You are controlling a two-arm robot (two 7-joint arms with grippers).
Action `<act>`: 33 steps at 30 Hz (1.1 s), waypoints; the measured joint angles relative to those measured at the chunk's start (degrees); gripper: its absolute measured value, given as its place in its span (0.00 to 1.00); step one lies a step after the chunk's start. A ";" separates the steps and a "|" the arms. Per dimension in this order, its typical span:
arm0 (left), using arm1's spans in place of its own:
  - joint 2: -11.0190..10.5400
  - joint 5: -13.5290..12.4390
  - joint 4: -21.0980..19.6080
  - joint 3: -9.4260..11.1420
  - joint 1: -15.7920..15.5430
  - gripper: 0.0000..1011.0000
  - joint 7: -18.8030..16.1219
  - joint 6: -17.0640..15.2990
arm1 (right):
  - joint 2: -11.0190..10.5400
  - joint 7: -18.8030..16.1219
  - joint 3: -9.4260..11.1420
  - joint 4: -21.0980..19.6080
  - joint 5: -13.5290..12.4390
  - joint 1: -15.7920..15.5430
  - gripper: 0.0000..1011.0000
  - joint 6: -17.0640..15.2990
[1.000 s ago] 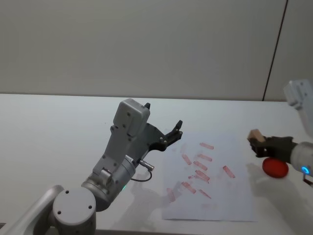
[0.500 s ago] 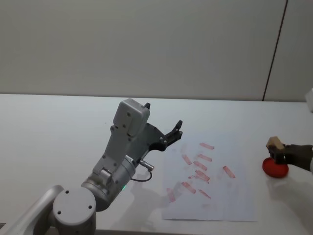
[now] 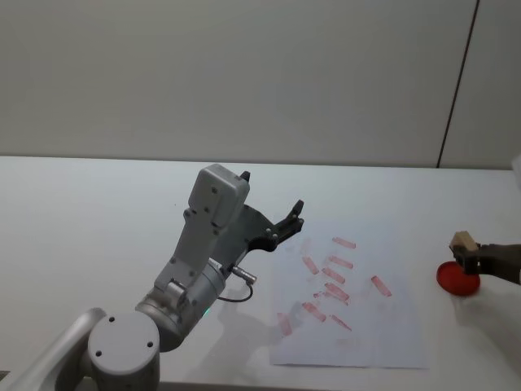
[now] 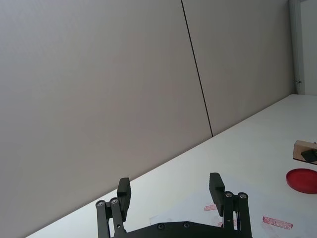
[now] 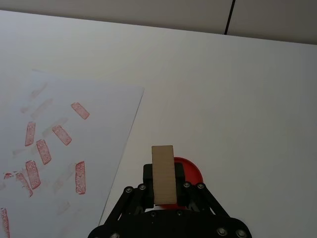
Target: Use the one hand to pick up the stamp and affix it onto the A4 paper.
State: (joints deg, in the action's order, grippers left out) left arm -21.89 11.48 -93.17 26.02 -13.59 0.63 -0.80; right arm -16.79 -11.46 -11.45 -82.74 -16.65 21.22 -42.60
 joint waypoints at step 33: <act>0.00 0.00 0.00 0.00 0.00 0.99 0.00 0.00 | 0.65 -1.92 -0.82 6.62 3.69 2.08 0.22 1.27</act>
State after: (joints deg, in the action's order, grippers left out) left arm -21.89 11.48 -93.17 26.03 -13.59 0.63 -0.80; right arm -16.14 -13.38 -12.26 -76.12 -12.96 23.30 -41.33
